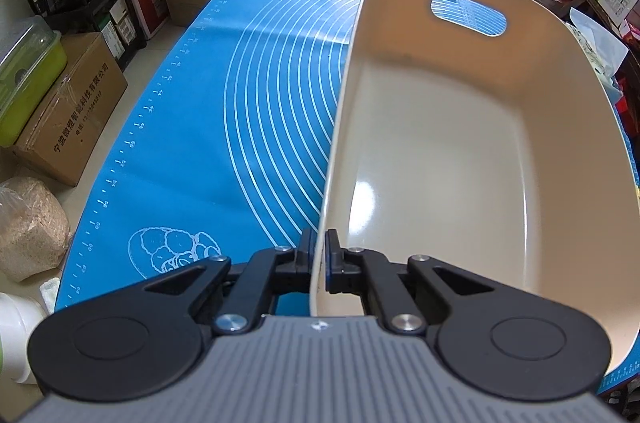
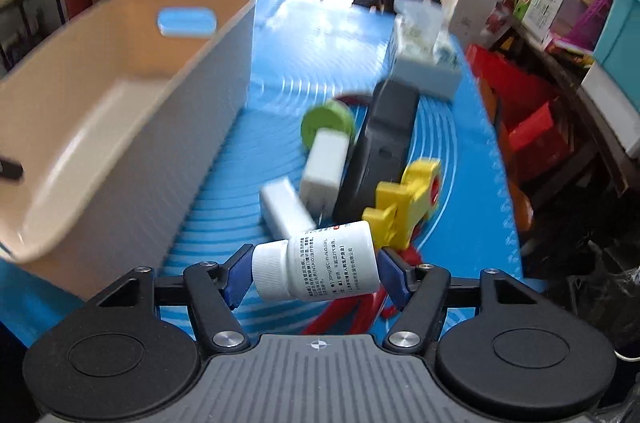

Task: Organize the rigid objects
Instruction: 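Close the right tool on the white medicine bottle, then carry the white bottle into the basket and open the right tool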

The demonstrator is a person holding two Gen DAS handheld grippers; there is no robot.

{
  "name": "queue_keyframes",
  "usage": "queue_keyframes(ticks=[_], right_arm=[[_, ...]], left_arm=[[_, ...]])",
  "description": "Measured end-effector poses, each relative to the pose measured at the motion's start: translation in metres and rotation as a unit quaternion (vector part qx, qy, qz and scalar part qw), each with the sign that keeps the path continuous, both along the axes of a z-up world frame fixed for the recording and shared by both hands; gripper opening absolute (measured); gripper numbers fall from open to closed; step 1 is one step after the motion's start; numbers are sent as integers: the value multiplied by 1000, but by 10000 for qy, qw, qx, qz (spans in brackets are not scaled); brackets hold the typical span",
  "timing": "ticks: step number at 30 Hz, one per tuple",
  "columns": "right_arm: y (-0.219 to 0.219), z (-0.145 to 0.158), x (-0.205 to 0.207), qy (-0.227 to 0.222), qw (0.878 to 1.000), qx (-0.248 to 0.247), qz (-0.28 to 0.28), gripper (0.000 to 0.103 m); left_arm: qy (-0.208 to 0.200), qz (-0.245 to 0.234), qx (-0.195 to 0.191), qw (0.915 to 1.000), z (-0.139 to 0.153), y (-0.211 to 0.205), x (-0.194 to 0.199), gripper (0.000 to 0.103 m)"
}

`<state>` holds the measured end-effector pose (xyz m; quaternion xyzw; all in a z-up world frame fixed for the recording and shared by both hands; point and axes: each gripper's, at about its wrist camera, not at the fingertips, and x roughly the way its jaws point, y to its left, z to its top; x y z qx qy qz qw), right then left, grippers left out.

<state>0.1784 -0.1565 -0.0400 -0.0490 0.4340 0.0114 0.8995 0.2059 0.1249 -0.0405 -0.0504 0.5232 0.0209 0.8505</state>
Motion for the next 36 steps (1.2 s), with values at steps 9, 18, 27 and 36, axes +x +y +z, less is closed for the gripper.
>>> queue_keyframes(ticks=[9,18,27,36], right_arm=[[14,59,11,-882,9956,308,-1,69],[47,77,41,-1066,9907,802,284,69],[115,53,64,-620,9901,788,978,69],[153,10,70,181,9909,440,1257,69]], left_arm=[[-12,32,-77,10000,-1,1,-1,6],[-3,41,-51,10000,-1,0,1,6],[-6,86,-96,9999,0,2,0,6],[-8,69,-71,10000,-1,1,-2,6]])
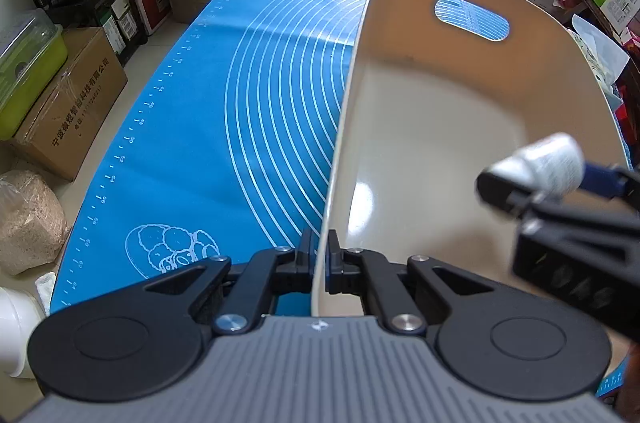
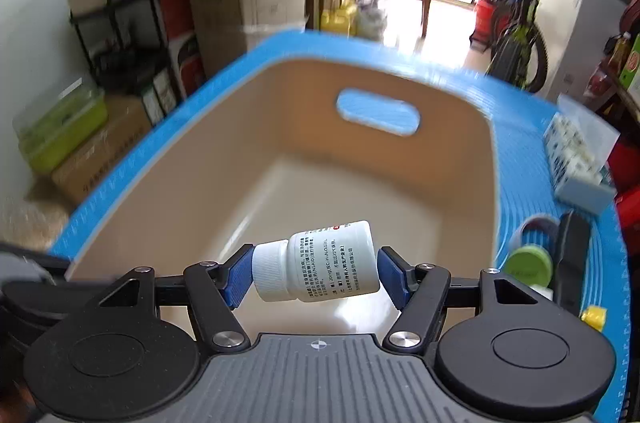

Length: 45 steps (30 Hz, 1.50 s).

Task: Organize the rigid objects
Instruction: 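Carry the white bottle into the basket and open the right tool, then move the right tool back to the items and grasp the yellow toy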

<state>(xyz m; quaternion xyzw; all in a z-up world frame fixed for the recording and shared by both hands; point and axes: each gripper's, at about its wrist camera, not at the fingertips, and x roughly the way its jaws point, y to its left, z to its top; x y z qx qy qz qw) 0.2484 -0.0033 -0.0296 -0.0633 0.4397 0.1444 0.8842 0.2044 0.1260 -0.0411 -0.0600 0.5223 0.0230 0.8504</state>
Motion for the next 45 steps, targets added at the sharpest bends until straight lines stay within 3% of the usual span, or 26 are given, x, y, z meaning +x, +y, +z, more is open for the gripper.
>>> queue_keyframes(ticks=[8,11,15,22,26,36,45], right_arm=[[0,-5,-1,224,9997,-8,36,73],[-7,2,-5,169,9998,122,50,73],[-18,20,-14,-112,9997,189,-96,83],[-69,53,-17,-479,9956,425,-691,83],[-104,57,-11,-541,9915,259,-1153,83],[-189,30,-1,-263,9798,-173,-1975,83],[-210,-13,-2,247,9759,-335,-2143,81]], left_arm=[[-1,-6,16,10000,0,0,-1,6],[2,0,10,10000,0,0,-1,6],[13,-3,23,10000,-1,-1,0,6],[15,1,30,10000,-1,-2,0,6],[16,15,25,10000,-1,-1,1,7],[27,33,16,10000,-1,-2,2,7],[27,32,6,10000,-1,-2,2,7]])
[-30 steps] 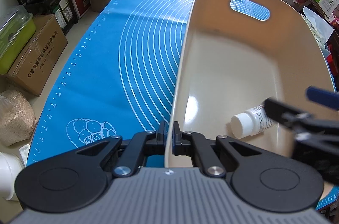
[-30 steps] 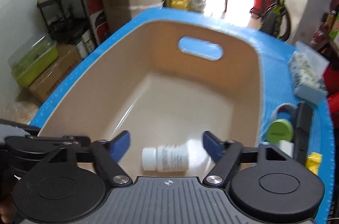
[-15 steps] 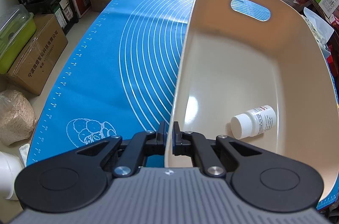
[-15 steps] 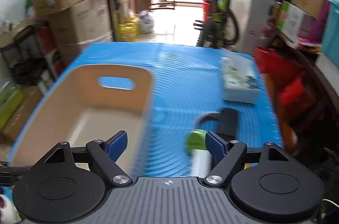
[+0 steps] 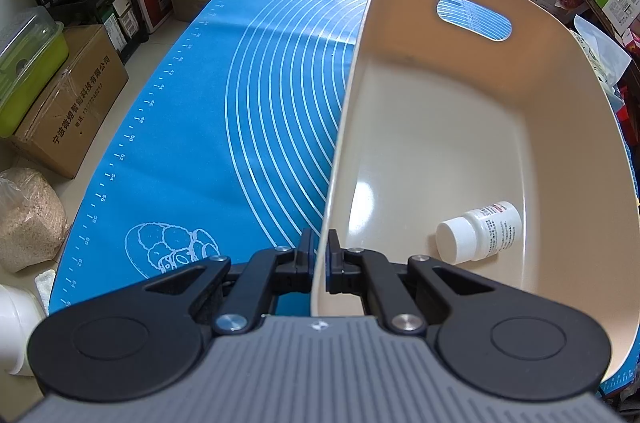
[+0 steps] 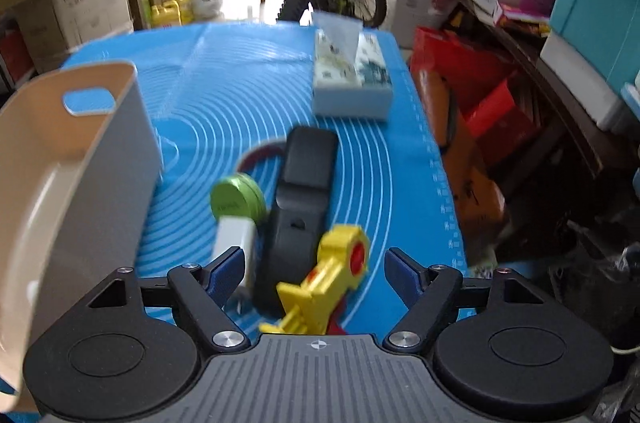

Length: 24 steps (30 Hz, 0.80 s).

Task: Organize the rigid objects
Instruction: 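Move the right tool back to the items and grasp the yellow toy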

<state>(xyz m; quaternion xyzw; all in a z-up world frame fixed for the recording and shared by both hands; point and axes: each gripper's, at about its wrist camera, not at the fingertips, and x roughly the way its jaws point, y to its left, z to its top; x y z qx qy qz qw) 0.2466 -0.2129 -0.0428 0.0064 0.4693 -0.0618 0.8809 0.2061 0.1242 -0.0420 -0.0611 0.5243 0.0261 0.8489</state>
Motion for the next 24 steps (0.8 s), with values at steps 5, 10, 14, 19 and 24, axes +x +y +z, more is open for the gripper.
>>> queue_keyframes(ticks=[5,10,14,19,24], right_arm=[[5,-19,5,222,9997,-113,41,79],[5,-35,15,418,9990,-175,-59,74],[1,-38,15,345,9993,85,-108,72],[-1,-34,11,307,9994,157,-78,54],[-13,-31,2,189,9991,279,-264,41]], left_arm=[[5,8,14,10000,0,-1,0,7],[7,10,12,10000,0,-1,1,7],[9,12,9,10000,0,-1,0,7],[6,13,3,10000,-1,-1,0,7],[5,17,-1,10000,-1,0,0,7]])
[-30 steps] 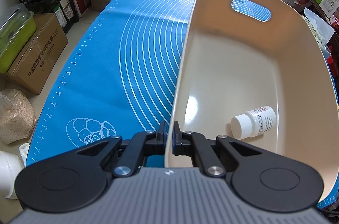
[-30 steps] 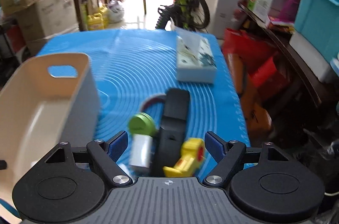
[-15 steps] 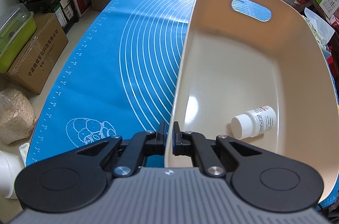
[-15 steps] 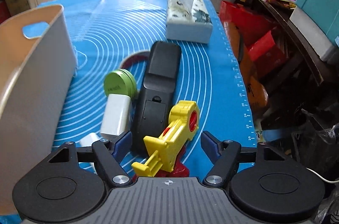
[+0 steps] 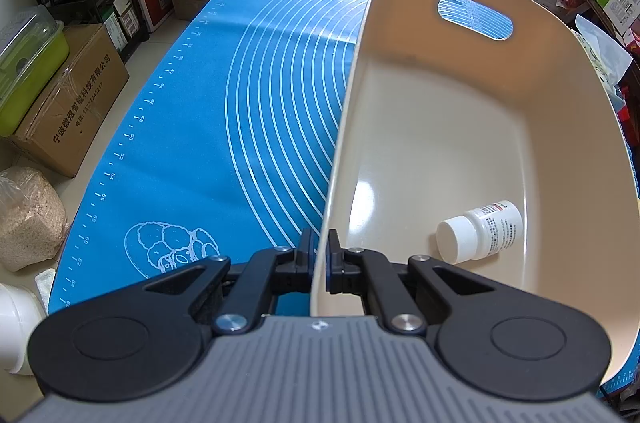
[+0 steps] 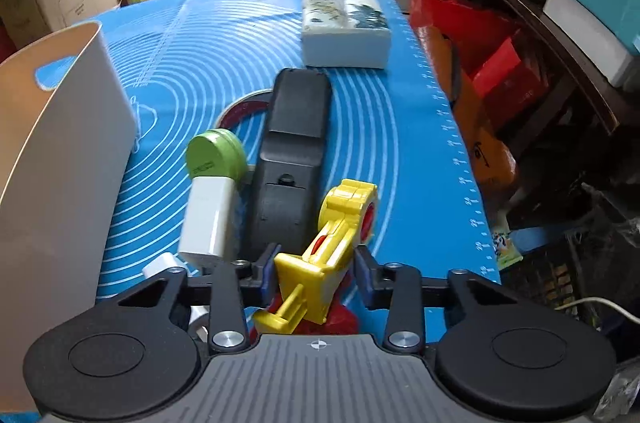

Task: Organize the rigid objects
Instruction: 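Move the right tool back to the items and grasp the yellow toy, then lift the yellow toy into the basket and release it beside the bottle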

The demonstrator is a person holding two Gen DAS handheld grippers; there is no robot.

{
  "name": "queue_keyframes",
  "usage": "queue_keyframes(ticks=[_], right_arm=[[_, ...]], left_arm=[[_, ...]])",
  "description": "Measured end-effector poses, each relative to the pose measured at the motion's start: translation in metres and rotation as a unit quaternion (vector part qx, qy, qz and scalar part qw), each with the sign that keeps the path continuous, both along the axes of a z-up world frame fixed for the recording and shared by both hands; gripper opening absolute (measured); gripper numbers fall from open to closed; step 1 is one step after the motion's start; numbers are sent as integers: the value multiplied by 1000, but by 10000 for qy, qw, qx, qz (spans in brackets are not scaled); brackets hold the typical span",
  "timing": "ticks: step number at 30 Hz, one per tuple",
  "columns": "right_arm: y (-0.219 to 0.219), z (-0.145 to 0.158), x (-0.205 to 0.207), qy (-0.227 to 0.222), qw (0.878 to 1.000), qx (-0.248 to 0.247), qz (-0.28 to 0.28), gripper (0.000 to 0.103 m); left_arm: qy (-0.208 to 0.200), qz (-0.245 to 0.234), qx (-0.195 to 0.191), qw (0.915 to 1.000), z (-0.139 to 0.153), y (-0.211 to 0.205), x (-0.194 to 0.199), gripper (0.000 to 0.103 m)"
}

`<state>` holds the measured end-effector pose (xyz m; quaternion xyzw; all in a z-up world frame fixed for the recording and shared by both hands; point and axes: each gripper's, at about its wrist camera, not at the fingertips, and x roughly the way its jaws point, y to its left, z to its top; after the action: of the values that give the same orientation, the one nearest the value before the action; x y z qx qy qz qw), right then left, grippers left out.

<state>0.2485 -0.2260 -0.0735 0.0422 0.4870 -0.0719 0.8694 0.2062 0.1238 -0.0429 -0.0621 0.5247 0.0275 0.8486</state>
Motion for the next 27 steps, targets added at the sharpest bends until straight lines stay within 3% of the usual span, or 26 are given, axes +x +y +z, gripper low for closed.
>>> queue_keyframes(ticks=[3,6,14,21,27], right_arm=[[-7,4,-5,-139,9998,-33,-145,33],[-13,6,-7,-201,9994,179,-203,32],[-4,24,-15,-573,9983,-15,-136,32],[7,61,-18,-1062,9943,7,-40,32],[35,98,-16,-1507,9877,138,397,32]], left_arm=[[0,2,0,10000,0,0,0,7],[1,2,2,10000,0,0,0,7],[5,-1,2,10000,0,0,0,7],[7,3,9,10000,-1,1,0,7],[15,13,7,10000,-1,0,0,7]])
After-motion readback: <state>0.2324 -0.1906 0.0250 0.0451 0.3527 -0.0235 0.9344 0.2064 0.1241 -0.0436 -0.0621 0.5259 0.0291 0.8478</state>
